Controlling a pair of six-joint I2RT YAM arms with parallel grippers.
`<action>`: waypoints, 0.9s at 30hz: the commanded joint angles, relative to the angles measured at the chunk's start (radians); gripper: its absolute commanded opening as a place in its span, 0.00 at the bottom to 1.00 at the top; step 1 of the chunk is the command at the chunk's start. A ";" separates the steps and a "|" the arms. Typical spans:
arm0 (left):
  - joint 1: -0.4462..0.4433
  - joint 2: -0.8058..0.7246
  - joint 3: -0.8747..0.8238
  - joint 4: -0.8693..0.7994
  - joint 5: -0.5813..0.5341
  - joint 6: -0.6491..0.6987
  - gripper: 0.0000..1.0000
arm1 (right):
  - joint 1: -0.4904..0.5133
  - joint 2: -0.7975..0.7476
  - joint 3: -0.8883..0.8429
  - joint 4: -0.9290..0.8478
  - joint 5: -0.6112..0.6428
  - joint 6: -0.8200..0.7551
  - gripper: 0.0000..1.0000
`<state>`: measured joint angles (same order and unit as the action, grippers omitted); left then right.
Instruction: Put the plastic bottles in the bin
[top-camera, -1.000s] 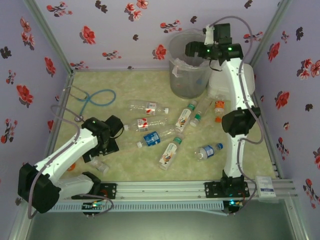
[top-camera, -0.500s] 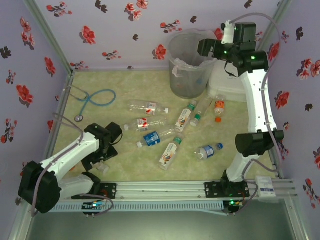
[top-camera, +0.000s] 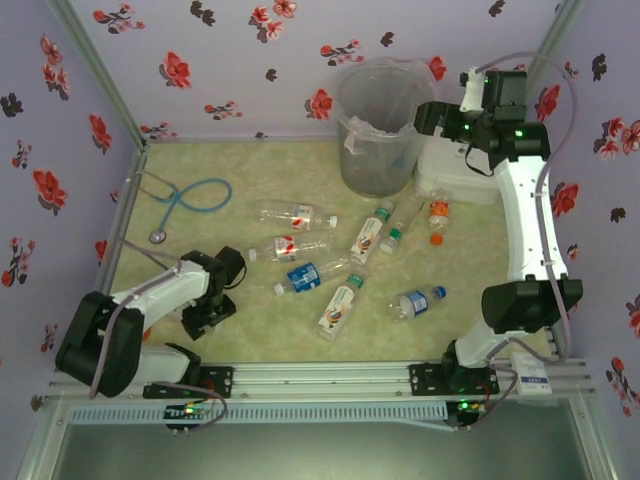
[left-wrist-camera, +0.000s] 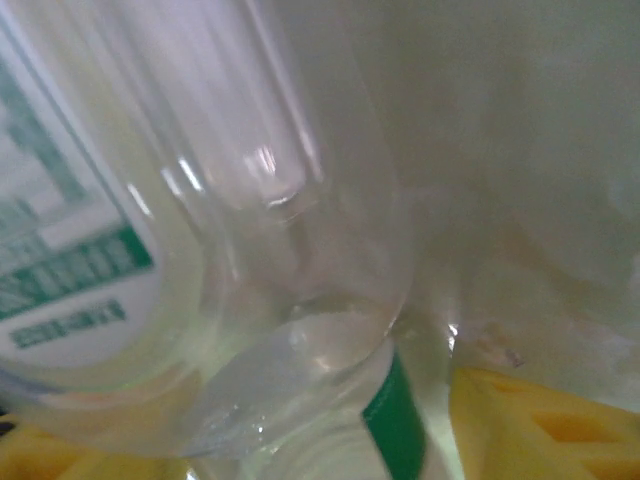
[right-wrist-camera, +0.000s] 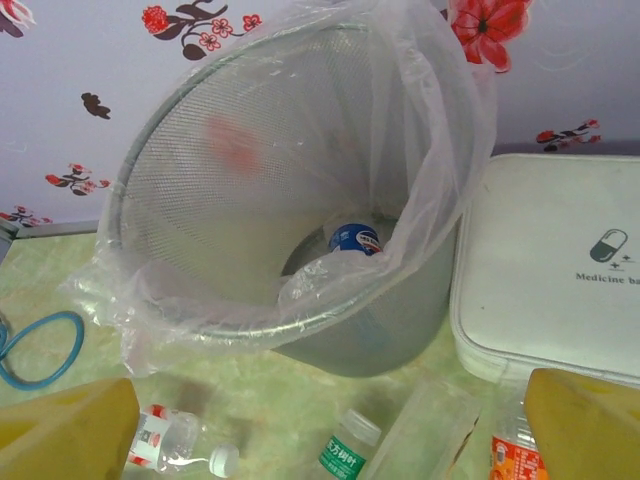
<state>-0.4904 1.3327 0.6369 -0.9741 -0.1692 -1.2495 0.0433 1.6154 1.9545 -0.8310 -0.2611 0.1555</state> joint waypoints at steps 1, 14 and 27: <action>0.007 0.046 0.024 0.039 0.004 0.015 0.59 | -0.015 -0.046 -0.042 0.035 0.026 -0.023 0.99; 0.001 0.122 0.203 0.051 -0.058 0.167 0.33 | -0.042 -0.239 -0.323 0.175 -0.022 0.123 0.94; -0.014 0.027 0.390 0.338 -0.107 0.475 0.00 | -0.017 -0.380 -0.377 0.161 -0.105 0.103 0.84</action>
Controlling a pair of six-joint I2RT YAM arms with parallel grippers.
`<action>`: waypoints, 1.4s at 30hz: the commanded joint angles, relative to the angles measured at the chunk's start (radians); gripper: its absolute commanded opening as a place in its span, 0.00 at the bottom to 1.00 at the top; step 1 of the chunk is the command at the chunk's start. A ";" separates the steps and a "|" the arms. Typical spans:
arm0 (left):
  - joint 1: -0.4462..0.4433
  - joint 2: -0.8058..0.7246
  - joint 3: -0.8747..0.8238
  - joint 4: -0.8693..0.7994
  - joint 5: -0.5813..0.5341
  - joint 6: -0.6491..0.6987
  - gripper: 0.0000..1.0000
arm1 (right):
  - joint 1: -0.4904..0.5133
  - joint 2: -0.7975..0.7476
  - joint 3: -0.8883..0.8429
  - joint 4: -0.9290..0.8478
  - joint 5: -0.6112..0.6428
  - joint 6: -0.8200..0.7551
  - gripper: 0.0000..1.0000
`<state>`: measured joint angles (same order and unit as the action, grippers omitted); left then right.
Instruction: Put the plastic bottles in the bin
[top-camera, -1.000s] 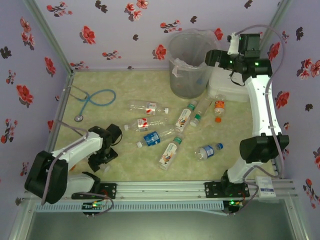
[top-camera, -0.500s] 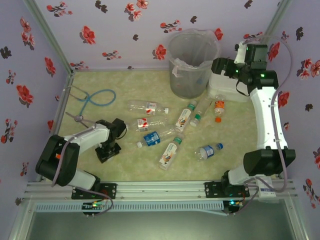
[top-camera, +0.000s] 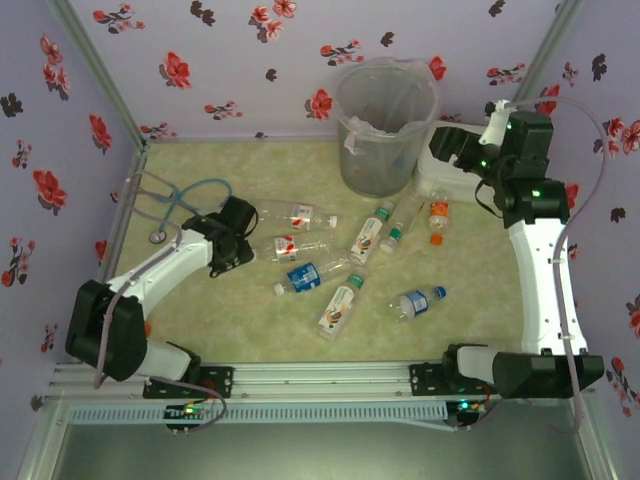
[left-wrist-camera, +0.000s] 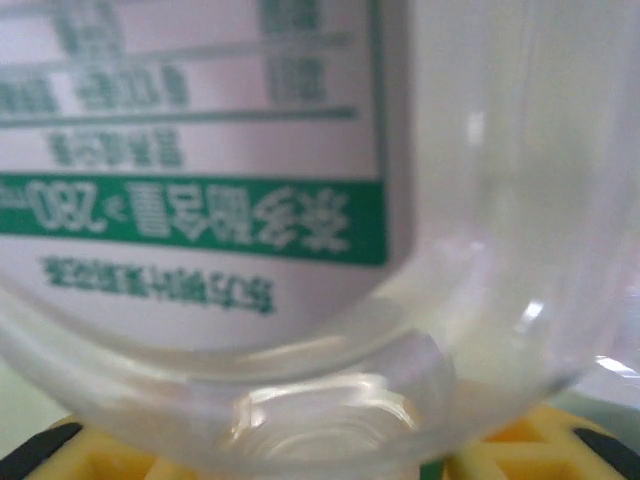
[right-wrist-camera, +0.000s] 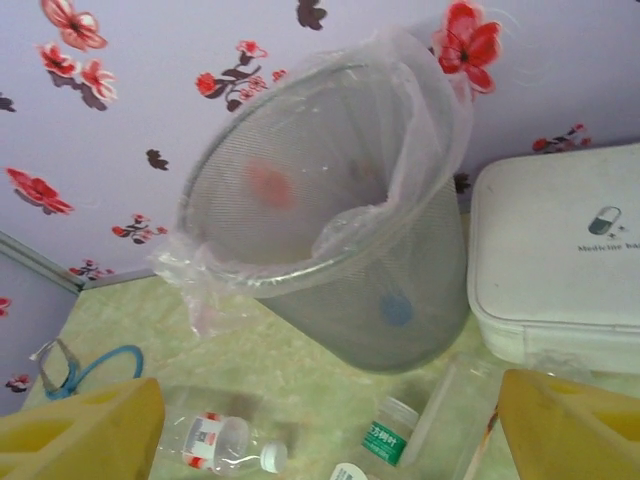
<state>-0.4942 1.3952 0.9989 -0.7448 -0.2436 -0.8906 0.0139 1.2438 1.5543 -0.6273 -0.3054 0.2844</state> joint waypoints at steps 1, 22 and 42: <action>-0.010 -0.044 0.026 0.147 -0.021 0.140 0.00 | 0.017 -0.010 0.021 -0.036 -0.085 -0.025 0.81; -0.166 -0.093 -0.036 0.702 0.579 0.637 0.00 | 0.429 0.457 0.294 0.064 -0.351 0.151 0.99; -0.188 -0.042 0.036 0.618 0.487 0.743 0.00 | 0.502 0.561 0.325 -0.095 -0.358 0.138 0.84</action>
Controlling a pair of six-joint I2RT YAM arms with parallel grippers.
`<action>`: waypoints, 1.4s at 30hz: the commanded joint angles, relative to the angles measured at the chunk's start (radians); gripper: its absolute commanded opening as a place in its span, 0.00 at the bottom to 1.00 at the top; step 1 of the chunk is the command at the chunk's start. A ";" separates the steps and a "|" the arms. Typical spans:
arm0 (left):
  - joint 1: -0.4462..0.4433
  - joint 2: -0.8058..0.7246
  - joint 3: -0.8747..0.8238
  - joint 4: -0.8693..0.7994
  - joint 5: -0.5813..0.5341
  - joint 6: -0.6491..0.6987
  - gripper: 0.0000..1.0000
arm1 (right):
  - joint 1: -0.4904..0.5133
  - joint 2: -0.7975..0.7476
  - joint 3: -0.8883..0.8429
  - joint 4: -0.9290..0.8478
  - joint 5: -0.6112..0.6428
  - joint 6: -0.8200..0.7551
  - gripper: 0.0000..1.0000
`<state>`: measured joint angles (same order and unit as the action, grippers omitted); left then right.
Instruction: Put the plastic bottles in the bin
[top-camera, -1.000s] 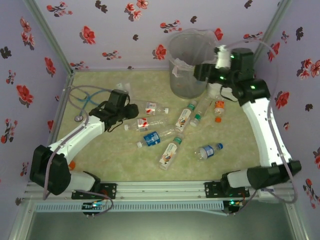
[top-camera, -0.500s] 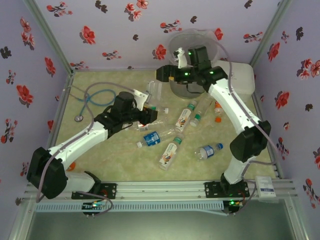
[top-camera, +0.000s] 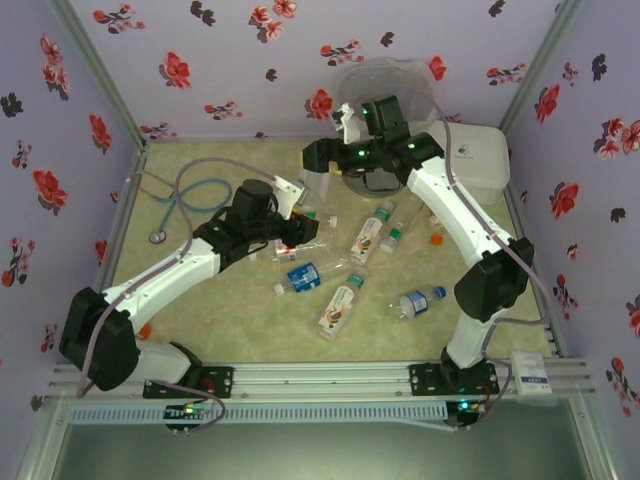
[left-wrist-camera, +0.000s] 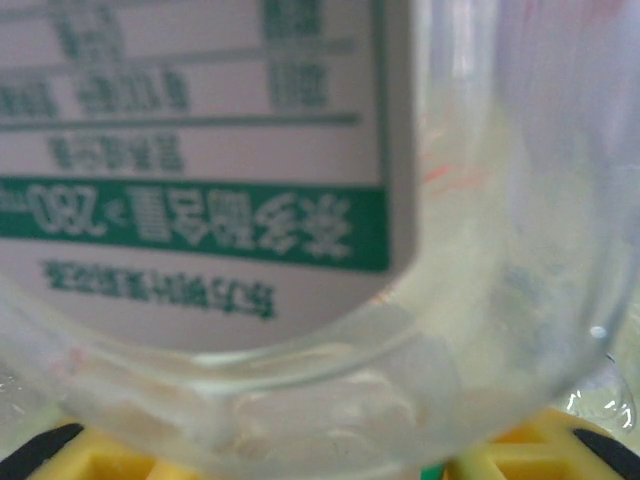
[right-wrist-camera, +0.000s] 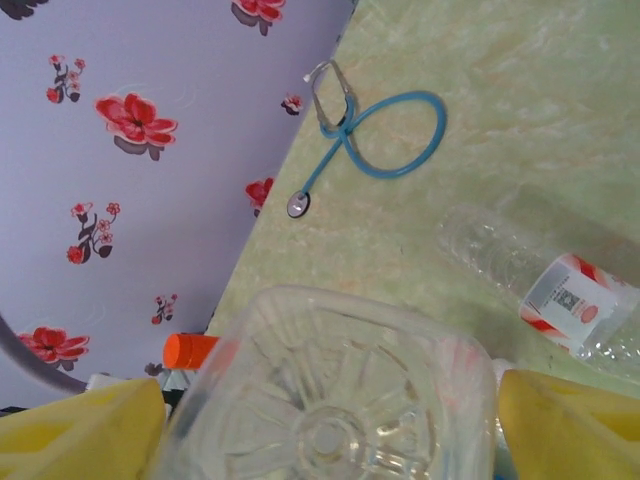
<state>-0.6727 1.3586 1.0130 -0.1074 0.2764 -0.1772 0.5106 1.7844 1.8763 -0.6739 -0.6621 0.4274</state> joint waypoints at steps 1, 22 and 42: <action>-0.010 -0.008 0.018 -0.020 -0.037 0.029 0.00 | 0.006 0.019 -0.001 -0.049 -0.001 -0.004 0.81; -0.007 -0.158 -0.088 0.029 -0.161 -0.045 1.00 | -0.085 0.037 0.380 -0.092 0.117 -0.091 0.34; 0.015 -0.198 -0.104 -0.174 -0.330 -0.188 1.00 | -0.394 0.304 0.753 0.037 0.357 -0.088 0.00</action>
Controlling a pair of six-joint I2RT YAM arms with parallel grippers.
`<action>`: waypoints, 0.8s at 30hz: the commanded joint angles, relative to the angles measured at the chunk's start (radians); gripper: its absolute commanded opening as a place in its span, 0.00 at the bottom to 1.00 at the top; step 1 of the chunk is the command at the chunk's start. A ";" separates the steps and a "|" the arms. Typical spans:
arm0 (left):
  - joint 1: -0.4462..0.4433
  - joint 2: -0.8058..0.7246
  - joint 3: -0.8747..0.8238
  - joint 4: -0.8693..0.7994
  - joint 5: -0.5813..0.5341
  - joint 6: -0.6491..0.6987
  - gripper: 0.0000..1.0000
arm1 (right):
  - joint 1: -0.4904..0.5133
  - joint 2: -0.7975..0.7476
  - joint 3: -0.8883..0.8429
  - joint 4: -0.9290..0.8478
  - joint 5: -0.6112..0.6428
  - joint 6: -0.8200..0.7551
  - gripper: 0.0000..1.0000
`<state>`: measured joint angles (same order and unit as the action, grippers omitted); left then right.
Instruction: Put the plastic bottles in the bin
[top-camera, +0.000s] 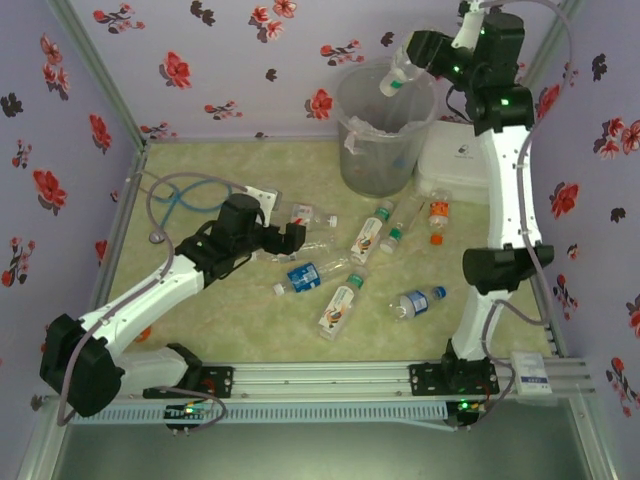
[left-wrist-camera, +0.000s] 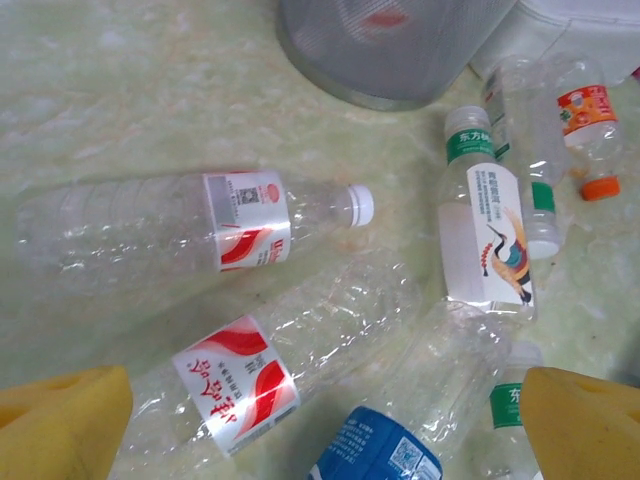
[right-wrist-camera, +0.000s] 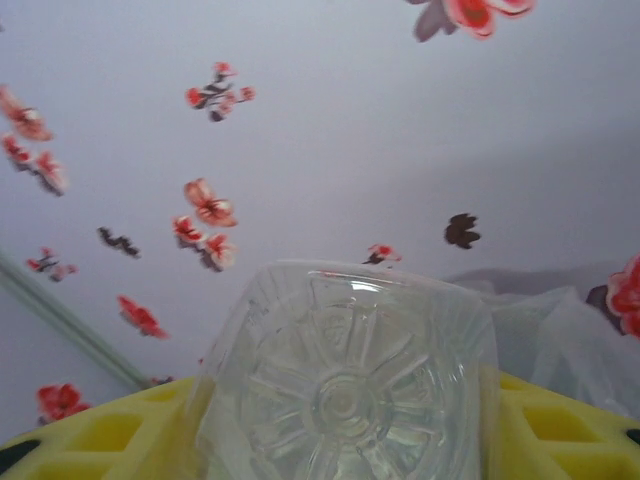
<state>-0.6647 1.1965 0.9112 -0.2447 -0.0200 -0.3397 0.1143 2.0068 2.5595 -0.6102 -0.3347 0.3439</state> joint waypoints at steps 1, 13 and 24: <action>0.007 -0.043 -0.007 -0.036 -0.035 -0.031 1.00 | 0.002 0.111 0.090 -0.033 0.018 0.004 0.00; 0.008 -0.043 -0.018 -0.054 -0.032 -0.058 0.98 | 0.044 0.285 0.110 -0.120 -0.103 0.068 0.00; 0.008 -0.004 0.005 -0.073 -0.029 -0.077 0.98 | 0.071 0.304 0.090 -0.445 -0.146 0.029 0.00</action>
<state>-0.6628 1.1923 0.9005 -0.2890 -0.0345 -0.3923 0.1818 2.3043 2.6320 -0.8814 -0.4274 0.3840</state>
